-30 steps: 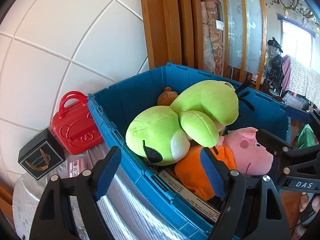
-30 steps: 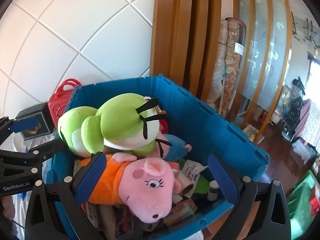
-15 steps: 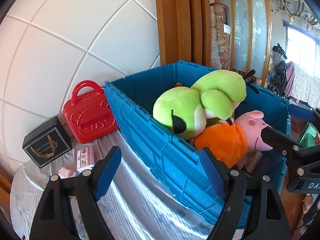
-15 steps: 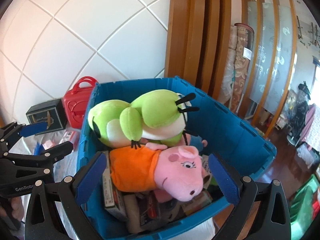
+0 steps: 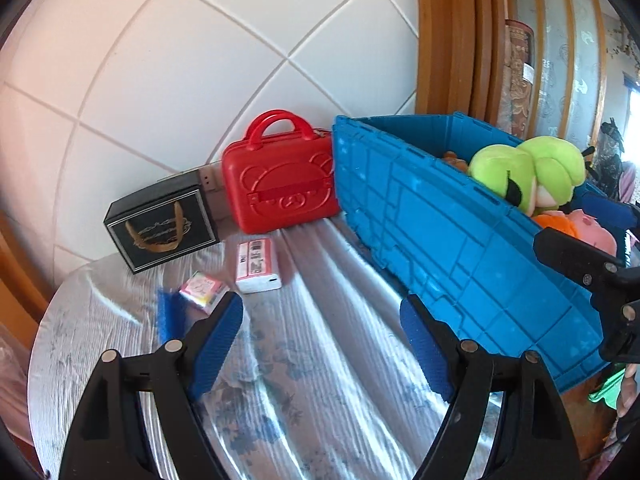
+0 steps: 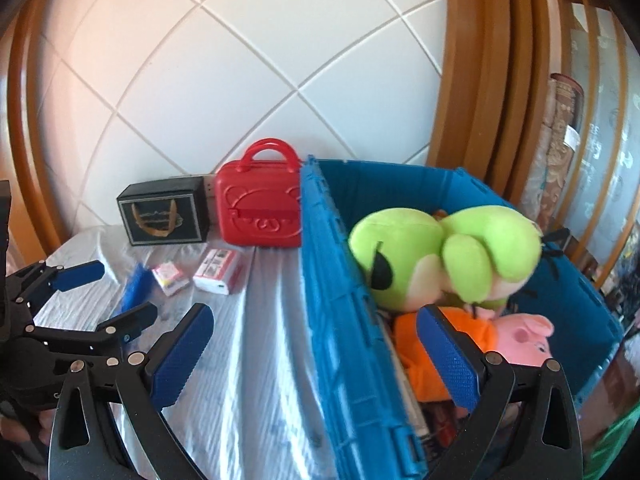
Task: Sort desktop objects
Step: 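Move both grippers back toward the two pink packs on the bed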
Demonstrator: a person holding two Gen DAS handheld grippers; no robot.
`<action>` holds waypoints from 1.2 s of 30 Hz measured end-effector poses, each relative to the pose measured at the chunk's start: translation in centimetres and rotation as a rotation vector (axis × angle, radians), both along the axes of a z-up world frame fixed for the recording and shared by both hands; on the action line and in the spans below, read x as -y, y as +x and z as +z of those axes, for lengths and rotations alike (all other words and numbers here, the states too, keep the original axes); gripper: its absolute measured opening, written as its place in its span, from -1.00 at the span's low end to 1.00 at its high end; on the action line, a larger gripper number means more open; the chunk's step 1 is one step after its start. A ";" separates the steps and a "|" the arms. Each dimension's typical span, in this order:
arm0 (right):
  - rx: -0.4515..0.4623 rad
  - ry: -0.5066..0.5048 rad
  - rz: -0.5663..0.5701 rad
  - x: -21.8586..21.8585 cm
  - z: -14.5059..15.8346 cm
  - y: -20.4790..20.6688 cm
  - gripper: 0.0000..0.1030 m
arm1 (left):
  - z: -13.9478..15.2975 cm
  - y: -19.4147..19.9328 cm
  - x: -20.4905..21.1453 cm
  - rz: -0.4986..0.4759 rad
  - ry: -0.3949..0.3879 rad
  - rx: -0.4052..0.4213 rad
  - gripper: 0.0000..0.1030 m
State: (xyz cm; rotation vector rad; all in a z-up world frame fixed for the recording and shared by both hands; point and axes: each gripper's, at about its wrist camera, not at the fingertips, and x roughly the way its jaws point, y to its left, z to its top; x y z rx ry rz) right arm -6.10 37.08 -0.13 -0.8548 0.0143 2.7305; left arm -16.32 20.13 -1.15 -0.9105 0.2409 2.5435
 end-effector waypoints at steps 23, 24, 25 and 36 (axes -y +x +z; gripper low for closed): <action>0.214 -0.088 0.228 7.5 -9.7 -19.2 1.00 | -12.2 -14.4 13.3 0.275 -0.064 0.246 0.57; 0.229 -0.098 0.232 7.4 -10.6 -20.2 1.00 | -13.1 -15.2 13.3 0.273 -0.067 0.263 0.57; 0.247 -0.105 0.232 7.3 -11.5 -21.2 1.00 | -14.1 -16.1 13.3 0.270 -0.073 0.279 0.57; 0.376 -0.166 0.170 4.7 -20.3 -31.3 1.00 | -21.4 -28.3 12.4 0.323 -0.026 0.394 0.57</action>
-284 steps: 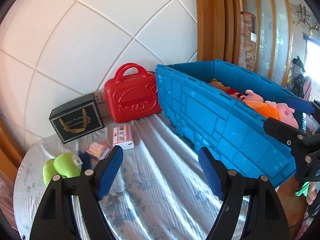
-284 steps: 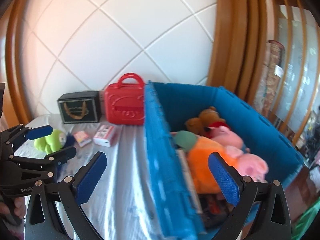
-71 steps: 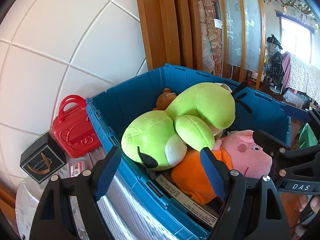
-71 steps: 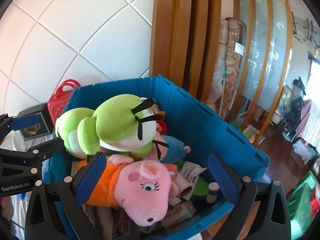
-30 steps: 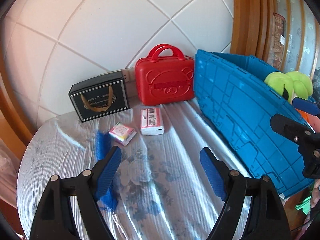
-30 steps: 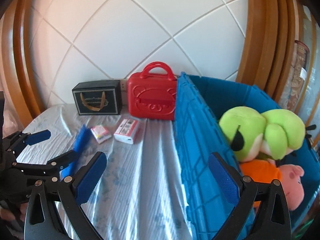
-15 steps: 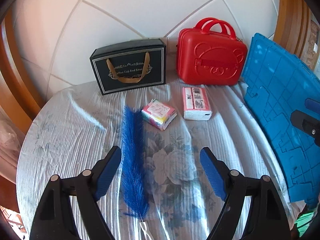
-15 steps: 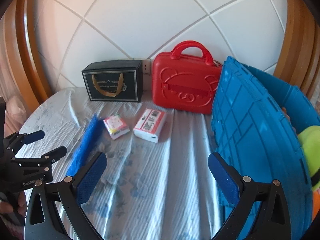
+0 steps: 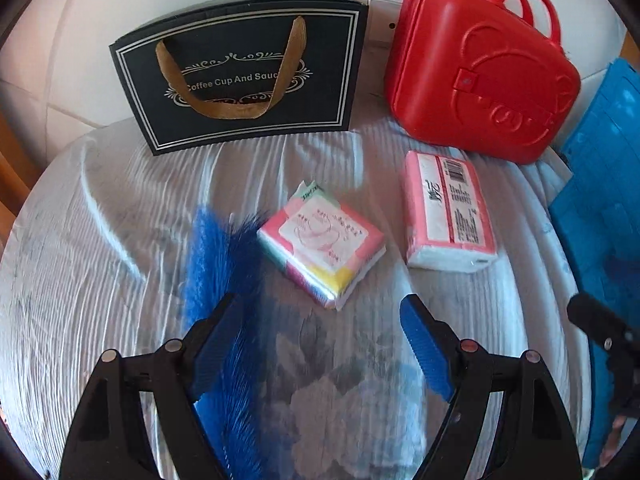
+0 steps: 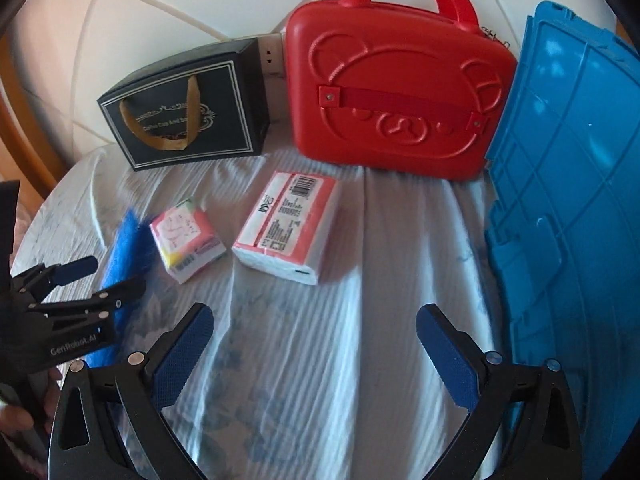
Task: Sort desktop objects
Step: 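Move both grippers back toward the two pink packs on the bed, then close the left gripper on the Kotex pack while the right gripper grasps the tissue pack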
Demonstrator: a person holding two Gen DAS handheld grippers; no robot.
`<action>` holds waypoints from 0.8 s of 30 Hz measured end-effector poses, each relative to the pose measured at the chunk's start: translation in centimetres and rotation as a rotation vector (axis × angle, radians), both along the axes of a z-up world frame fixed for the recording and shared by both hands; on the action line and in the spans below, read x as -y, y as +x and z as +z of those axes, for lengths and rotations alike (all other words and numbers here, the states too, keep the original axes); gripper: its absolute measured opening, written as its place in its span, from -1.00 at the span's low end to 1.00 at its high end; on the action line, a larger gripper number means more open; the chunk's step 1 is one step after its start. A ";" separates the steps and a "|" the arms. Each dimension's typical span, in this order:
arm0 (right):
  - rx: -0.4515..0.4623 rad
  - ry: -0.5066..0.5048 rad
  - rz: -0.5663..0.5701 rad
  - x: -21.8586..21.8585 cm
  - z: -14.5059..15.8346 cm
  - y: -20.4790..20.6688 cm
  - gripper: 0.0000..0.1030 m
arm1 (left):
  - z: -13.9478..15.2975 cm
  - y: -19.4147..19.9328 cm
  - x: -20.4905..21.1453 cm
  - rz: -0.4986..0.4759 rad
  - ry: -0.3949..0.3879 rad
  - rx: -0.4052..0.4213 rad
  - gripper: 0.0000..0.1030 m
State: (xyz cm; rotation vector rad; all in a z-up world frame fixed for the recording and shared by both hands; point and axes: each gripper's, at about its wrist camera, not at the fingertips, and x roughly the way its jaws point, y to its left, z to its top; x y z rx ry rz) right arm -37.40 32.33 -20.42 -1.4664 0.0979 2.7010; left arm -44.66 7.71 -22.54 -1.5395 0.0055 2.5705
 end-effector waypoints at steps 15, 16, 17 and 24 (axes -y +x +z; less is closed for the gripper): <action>0.062 -0.030 -0.029 -0.5 -6.2 -8.4 1.00 | -5.9 -5.3 -2.6 0.022 -0.168 0.000 0.63; 0.065 -0.032 -0.021 -0.2 -6.5 -8.5 1.00 | -6.3 -5.2 -1.8 0.022 -0.145 0.031 0.63; 0.070 -0.035 -0.014 0.3 -6.8 -8.6 1.00 | -6.8 -5.0 -0.9 0.027 -0.113 0.057 0.63; 0.091 -0.049 -0.009 1.9 -8.3 -9.6 1.00 | -6.5 -4.3 1.6 0.053 -0.045 0.052 0.63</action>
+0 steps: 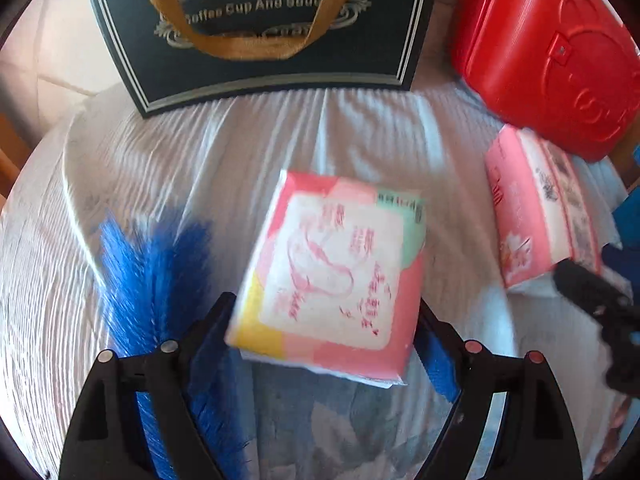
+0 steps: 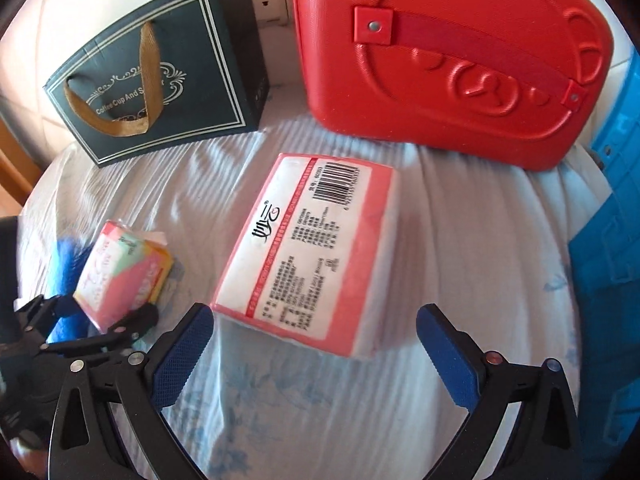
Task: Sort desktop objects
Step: 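Close the left gripper on the Kotex pack while the right gripper grasps the tissue pack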
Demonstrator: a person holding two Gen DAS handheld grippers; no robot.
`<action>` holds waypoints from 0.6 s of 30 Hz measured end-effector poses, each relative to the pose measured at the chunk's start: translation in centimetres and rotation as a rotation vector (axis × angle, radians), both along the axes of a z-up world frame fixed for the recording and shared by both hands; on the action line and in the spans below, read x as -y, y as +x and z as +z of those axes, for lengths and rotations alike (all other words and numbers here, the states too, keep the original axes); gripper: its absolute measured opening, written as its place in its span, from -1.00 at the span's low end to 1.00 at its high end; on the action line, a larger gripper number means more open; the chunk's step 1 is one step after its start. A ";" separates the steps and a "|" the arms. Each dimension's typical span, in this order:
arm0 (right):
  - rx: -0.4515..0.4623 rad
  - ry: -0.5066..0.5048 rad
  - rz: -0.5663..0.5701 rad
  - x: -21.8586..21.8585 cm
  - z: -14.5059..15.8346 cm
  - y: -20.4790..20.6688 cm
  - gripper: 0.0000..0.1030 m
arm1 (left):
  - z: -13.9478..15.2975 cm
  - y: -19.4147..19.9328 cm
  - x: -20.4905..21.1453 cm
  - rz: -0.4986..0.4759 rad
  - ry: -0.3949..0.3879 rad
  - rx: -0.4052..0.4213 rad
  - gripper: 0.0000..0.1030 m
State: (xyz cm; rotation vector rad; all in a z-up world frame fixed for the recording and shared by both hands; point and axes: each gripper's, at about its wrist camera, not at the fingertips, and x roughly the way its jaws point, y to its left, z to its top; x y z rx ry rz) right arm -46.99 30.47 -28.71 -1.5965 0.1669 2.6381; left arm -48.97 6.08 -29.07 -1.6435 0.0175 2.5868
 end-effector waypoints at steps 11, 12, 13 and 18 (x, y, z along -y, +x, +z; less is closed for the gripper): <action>0.066 -0.016 -0.025 0.2 -4.2 -2.0 1.00 | -1.0 -1.5 -0.4 -0.011 -0.010 -0.014 0.65; 0.033 0.013 -0.024 0.4 -4.3 -1.8 1.00 | -1.0 -1.5 -0.4 -0.010 -0.006 -0.022 0.65; 0.019 0.037 -0.030 0.4 -4.5 -1.8 1.00 | -0.9 -1.4 -0.3 -0.014 -0.005 -0.033 0.65; -0.060 0.075 -0.073 0.9 -5.1 -0.8 1.00 | -0.6 -1.1 -0.2 -0.023 -0.009 -0.043 0.73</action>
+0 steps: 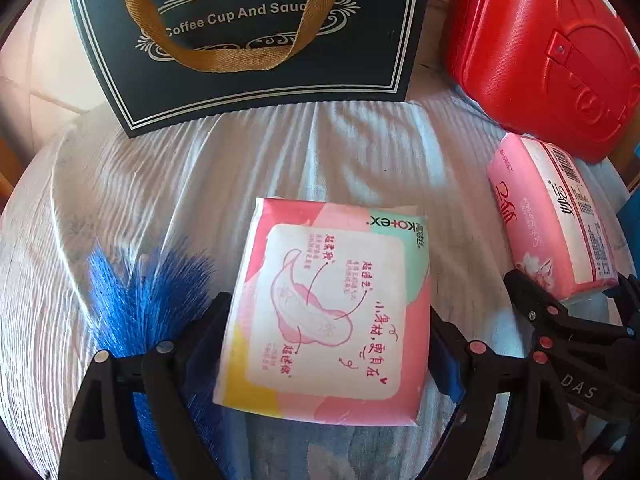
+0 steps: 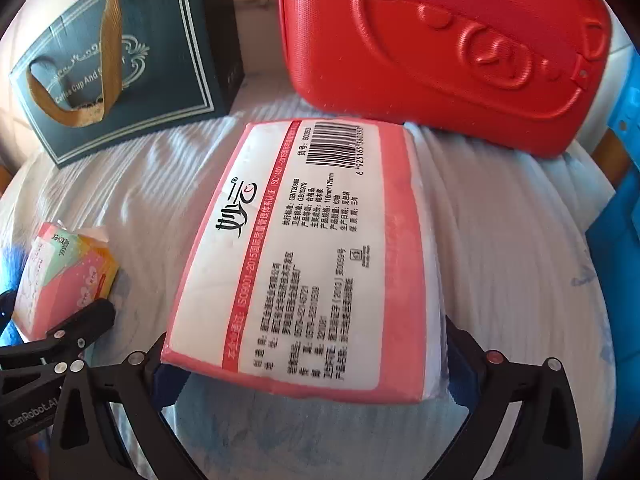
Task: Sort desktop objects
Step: 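Close the left gripper on the Kotex pack while the right gripper grasps the tissue pack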
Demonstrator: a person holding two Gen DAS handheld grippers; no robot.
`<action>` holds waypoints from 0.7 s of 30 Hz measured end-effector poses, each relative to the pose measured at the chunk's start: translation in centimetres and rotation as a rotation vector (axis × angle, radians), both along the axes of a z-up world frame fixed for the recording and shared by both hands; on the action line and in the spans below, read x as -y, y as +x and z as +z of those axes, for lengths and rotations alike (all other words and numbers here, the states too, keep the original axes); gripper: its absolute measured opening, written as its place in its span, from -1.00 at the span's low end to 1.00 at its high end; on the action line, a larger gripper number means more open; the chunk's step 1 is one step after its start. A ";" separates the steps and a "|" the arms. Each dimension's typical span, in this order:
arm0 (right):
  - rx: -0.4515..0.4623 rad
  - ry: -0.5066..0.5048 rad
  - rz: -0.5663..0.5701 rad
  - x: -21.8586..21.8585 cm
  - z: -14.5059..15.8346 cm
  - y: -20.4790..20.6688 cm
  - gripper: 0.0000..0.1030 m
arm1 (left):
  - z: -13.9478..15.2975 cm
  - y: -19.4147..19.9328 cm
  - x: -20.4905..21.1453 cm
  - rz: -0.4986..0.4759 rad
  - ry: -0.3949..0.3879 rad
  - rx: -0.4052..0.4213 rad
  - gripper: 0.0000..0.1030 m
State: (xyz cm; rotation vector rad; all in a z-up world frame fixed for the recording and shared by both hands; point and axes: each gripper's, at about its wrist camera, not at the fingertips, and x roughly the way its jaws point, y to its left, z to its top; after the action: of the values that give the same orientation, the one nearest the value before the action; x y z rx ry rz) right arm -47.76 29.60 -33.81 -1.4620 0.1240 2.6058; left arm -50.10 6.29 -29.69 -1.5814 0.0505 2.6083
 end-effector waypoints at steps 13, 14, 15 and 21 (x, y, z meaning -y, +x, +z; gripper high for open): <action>-0.012 -0.045 0.045 0.9 2.1 0.8 0.73 | 2.7 1.6 -1.0 -0.016 -0.037 -0.005 0.34; -0.013 -0.050 0.048 0.8 2.2 1.0 0.72 | 3.2 1.8 -1.0 -0.014 -0.038 -0.012 0.34; -0.013 -0.055 0.048 0.9 2.3 1.2 0.71 | 3.5 1.6 -0.5 -0.014 -0.029 -0.020 0.34; -0.068 -0.048 0.073 1.1 5.8 3.8 0.69 | 6.6 2.8 -2.1 -0.013 -0.022 -0.093 0.34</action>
State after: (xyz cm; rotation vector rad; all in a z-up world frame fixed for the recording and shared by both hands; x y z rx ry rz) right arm -43.99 28.49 -27.99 -1.4185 0.1442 2.7302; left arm -47.33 8.40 -23.08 -1.4601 0.0961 2.6789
